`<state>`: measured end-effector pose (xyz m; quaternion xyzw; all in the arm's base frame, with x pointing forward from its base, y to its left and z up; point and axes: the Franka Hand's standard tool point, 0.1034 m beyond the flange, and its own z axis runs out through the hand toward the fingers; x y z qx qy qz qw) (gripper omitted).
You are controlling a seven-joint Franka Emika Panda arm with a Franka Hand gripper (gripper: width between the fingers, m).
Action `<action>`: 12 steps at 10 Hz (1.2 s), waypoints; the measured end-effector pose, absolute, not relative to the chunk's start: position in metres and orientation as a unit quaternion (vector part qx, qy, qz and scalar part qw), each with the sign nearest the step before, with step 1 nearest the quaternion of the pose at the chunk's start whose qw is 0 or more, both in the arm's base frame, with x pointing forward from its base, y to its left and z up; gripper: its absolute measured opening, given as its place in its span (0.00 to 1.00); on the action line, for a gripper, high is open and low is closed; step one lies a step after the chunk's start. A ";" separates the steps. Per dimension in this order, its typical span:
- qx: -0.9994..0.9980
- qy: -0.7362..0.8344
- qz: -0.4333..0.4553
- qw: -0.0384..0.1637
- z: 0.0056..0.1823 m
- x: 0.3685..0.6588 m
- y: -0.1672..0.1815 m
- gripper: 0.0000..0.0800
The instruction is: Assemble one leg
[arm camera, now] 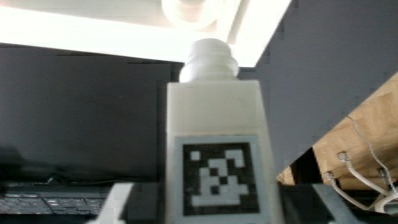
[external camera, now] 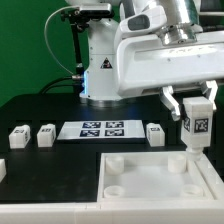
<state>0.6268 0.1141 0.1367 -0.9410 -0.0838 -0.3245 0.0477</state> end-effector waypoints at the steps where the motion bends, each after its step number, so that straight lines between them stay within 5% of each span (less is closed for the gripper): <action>1: -0.940 -0.083 -0.326 0.048 0.133 0.629 0.115 0.36; 7: -0.948 -0.084 -0.305 0.045 0.092 0.626 0.106 0.36; 12: -0.949 -0.085 -0.299 0.046 0.081 0.623 0.109 0.36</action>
Offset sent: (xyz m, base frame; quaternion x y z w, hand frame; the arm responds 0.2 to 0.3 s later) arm 0.0137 -0.0082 -0.0165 -0.0140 0.0130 -0.0081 0.9998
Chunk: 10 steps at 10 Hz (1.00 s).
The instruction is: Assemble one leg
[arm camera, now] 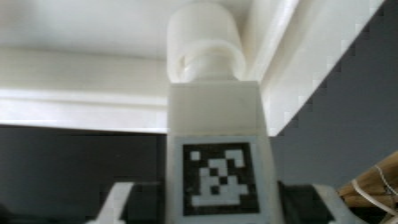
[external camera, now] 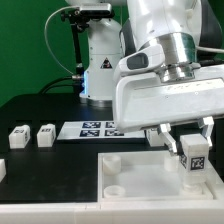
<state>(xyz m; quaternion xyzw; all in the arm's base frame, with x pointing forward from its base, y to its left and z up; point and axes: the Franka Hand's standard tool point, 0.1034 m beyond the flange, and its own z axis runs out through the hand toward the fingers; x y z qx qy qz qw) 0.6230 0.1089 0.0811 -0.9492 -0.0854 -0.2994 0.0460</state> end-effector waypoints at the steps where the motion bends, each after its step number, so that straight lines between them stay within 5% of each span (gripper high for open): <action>1: -0.950 -0.086 -0.297 0.046 0.077 0.622 0.109 0.36; 2: -0.951 -0.087 -0.294 0.046 0.075 0.620 0.108 0.36; 4: -0.951 -0.087 -0.294 0.046 0.075 0.620 0.108 0.65; 5: -0.951 -0.087 -0.294 0.046 0.075 0.620 0.108 0.65; 6: -0.951 -0.087 -0.294 0.046 0.075 0.620 0.108 0.78; 10: -0.951 -0.087 -0.294 0.045 0.075 0.620 0.108 0.81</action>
Offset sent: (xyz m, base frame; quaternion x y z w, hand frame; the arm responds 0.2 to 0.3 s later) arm 0.0000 0.0000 0.0000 0.0000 0.0000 0.0000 1.0000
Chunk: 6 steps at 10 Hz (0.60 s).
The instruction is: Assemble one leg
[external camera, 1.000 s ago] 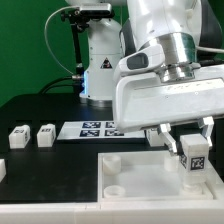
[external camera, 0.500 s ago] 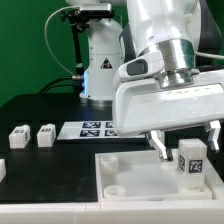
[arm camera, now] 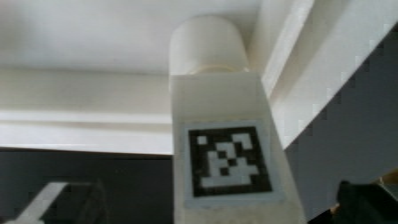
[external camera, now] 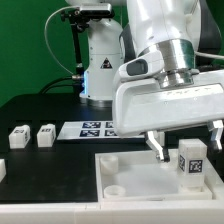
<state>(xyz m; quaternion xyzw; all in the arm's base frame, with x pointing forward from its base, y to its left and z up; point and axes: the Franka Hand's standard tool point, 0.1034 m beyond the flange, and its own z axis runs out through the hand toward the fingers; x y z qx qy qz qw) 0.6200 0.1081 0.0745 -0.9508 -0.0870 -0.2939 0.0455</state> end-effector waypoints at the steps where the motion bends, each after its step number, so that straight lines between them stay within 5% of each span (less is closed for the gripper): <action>1: -0.951 -0.087 -0.294 0.045 0.075 0.620 0.108 0.81; 6: -0.967 -0.063 -0.241 0.055 0.081 0.627 0.109 0.81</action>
Offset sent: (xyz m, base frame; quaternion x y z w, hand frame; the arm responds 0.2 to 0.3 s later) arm 0.0082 0.0050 0.0139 0.0203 -0.0406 0.0831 0.9955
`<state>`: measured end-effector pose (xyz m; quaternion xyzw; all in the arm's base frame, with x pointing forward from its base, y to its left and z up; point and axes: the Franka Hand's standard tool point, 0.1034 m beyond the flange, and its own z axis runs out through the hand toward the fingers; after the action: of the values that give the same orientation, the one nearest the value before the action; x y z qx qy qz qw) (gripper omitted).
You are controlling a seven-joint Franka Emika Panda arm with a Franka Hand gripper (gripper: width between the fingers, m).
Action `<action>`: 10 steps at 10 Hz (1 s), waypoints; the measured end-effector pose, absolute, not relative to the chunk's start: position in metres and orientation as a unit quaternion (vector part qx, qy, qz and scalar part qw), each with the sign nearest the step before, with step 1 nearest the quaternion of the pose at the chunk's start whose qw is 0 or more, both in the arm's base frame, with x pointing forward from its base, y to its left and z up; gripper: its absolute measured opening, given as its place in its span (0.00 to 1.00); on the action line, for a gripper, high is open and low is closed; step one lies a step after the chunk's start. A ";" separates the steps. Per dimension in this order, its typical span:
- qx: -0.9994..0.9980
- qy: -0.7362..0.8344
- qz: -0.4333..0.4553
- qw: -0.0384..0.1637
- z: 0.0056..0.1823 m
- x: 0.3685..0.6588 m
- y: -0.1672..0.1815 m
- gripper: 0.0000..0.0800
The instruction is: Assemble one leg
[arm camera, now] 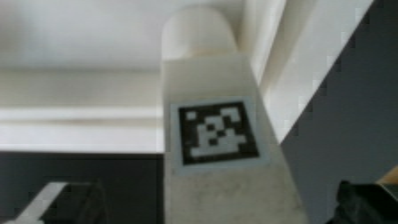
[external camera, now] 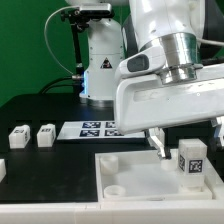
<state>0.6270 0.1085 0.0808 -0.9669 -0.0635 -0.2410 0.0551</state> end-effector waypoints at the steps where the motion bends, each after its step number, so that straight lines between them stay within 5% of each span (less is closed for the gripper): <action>1: -0.980 -0.066 -0.178 0.060 0.075 0.623 0.110 0.81; 5: -0.994 -0.078 0.010 0.077 0.079 0.632 0.111 0.81; 7: -0.995 -0.060 -0.004 0.076 0.075 0.634 0.111 0.81; 8: -0.995 -0.061 -0.005 0.076 0.075 0.634 0.111 0.68; 9: -0.997 -0.032 -0.002 0.077 0.075 0.634 0.112 0.68; 10: -0.997 0.016 0.002 0.077 0.075 0.634 0.112 0.46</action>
Offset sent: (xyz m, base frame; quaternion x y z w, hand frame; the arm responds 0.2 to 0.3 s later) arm 0.0126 -0.0060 -0.0040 0.0005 -0.2770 0.0066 0.9609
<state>0.6338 0.1123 0.0751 -0.9969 0.0163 0.0016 0.0769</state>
